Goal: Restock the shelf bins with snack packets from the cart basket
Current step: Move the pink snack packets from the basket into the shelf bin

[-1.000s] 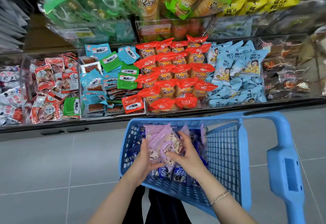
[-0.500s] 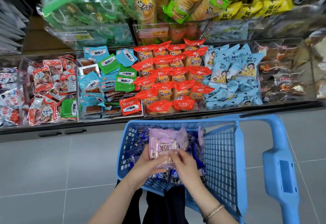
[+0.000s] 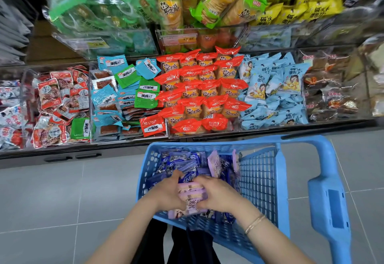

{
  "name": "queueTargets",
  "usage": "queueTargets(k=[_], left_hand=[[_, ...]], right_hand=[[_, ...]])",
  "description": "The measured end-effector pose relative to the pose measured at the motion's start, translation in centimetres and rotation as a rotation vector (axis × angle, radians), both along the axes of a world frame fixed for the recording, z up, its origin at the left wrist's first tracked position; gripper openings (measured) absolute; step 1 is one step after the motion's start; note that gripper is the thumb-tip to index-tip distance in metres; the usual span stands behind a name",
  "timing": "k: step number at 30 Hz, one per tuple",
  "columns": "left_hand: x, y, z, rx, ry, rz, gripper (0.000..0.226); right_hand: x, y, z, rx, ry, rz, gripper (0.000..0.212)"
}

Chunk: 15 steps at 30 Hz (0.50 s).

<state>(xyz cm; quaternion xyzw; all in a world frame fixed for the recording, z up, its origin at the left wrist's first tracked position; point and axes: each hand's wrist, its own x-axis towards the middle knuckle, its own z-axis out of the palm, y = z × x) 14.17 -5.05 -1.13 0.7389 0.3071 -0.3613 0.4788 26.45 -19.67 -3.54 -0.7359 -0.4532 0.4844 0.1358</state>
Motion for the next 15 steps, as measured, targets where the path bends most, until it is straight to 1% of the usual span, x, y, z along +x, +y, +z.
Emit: queueTargets(k=[2,3,4,5,7,8,9,11,13,15], left_hand=[[-0.4,0.8,-0.7,-0.119,-0.005,0.199,0.109],[-0.7,1.2,-0.8,-0.179,-0.03,0.314,0.114],[-1.0,1.7,-1.0,-0.225,-0.062,0.424,0.113],[-1.3,2.1,-1.2,-0.264,-0.096,0.527,0.106],[-1.7,2.4,-2.2,-0.356,-0.17,0.727,0.09],[-1.8,2.2,-2.7,-0.432,-0.207,0.826,0.086],[-1.8,1.8,-3.1,-0.516,-0.232,0.904,0.082],[-1.3,0.4,-3.5,-0.622,-0.227,0.978,0.069],[-1.0,-1.0,-3.8,-0.625,-0.174,1.049,0.06],[-1.2,-1.5,-4.3,-0.582,-0.134,1.138,0.057]], right_hand=[[0.2,-0.4,-0.6,-0.061,0.169,-0.144,0.046],[0.2,-0.7,-0.8,-0.089,0.296,-0.246,0.052],[0.1,-1.0,-1.0,-0.105,0.433,-0.359,0.056],[-0.1,-1.1,-0.9,-0.111,0.548,-0.462,0.059],[-0.5,-1.1,-0.9,-0.105,0.71,-0.632,0.066],[-0.8,-0.9,-1.3,-0.1,0.774,-0.721,0.066],[-1.1,-0.6,-1.5,-0.09,0.83,-0.817,0.06],[-1.7,0.2,-2.0,-0.077,0.838,-0.916,0.048],[-2.1,1.2,-2.4,-0.111,0.754,-0.861,0.041],[-1.8,1.6,-3.7,-0.17,0.67,-0.811,0.041]])
